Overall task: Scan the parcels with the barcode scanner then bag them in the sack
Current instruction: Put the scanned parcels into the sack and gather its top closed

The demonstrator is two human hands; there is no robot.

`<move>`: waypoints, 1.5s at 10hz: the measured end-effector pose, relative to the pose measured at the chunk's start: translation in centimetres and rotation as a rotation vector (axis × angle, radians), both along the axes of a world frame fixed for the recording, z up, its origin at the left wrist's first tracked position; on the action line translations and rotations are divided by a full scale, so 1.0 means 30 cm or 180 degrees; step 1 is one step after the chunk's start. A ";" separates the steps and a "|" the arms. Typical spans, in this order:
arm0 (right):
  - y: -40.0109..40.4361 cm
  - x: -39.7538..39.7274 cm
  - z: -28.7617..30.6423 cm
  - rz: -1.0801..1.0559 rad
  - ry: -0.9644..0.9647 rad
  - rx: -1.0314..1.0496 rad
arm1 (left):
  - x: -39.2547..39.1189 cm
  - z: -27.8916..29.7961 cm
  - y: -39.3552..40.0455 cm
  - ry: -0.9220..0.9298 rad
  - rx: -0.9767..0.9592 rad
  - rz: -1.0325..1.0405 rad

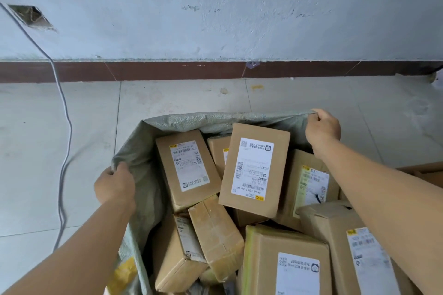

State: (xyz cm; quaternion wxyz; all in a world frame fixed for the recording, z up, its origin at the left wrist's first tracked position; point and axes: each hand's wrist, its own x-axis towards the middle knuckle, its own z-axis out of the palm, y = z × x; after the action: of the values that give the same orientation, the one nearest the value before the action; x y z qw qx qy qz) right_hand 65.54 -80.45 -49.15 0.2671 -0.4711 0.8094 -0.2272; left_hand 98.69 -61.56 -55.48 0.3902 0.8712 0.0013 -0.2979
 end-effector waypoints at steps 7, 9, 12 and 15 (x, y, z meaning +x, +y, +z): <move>0.050 0.080 -0.062 0.1482 0.0707 0.2165 | -0.074 -0.223 0.080 0.1769 0.0849 -0.0440; 0.050 0.127 -0.146 0.1614 0.0865 0.2615 | -0.094 -0.246 0.094 0.1016 0.1476 -0.1062; 0.061 0.088 -0.044 0.0945 0.0772 0.1373 | -0.035 -0.107 0.118 0.0235 0.0909 -0.0616; 0.126 -0.018 0.242 0.0666 0.0289 0.0430 | -0.178 0.477 -0.046 -0.0886 -0.0199 -0.0774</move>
State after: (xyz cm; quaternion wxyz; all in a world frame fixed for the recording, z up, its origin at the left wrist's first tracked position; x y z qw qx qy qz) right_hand 65.01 -76.66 -41.89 0.2836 -0.5437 0.7805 -0.1214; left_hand 93.34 -62.95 -41.16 0.3746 0.8852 -0.1672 -0.2194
